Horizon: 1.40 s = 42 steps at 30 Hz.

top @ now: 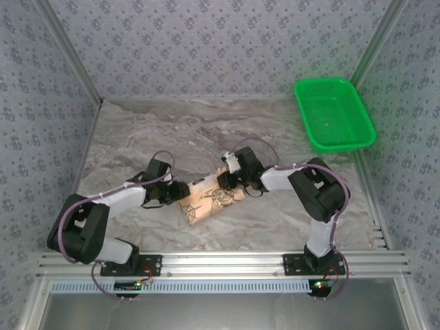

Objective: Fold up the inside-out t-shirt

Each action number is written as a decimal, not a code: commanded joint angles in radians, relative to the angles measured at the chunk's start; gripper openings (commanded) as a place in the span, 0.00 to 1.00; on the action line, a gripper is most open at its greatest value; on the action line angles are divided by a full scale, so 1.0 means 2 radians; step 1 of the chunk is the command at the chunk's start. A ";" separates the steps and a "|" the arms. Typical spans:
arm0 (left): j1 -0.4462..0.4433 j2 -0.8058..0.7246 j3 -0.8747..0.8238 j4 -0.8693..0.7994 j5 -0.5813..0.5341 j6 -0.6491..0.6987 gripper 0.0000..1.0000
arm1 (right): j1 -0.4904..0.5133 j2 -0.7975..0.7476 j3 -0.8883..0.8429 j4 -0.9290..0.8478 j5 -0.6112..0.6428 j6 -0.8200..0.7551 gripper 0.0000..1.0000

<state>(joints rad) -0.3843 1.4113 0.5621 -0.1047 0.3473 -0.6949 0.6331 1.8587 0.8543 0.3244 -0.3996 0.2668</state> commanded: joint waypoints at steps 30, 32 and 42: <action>0.062 -0.074 0.178 -0.299 -0.073 0.039 0.79 | 0.119 -0.172 0.058 -0.356 0.303 0.131 0.95; 0.040 -0.090 0.138 -0.282 -0.034 0.019 0.80 | 0.073 -0.178 0.066 -0.377 0.241 0.080 0.99; 0.053 -0.005 0.126 -0.173 0.018 0.055 0.74 | -0.071 -0.023 0.193 -0.392 -0.023 -0.064 0.58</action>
<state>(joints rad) -0.2813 1.3609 0.7742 -0.5331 0.3233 -0.6182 0.5014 1.7596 1.1797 -0.4320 -0.2871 0.2348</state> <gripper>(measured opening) 0.747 0.585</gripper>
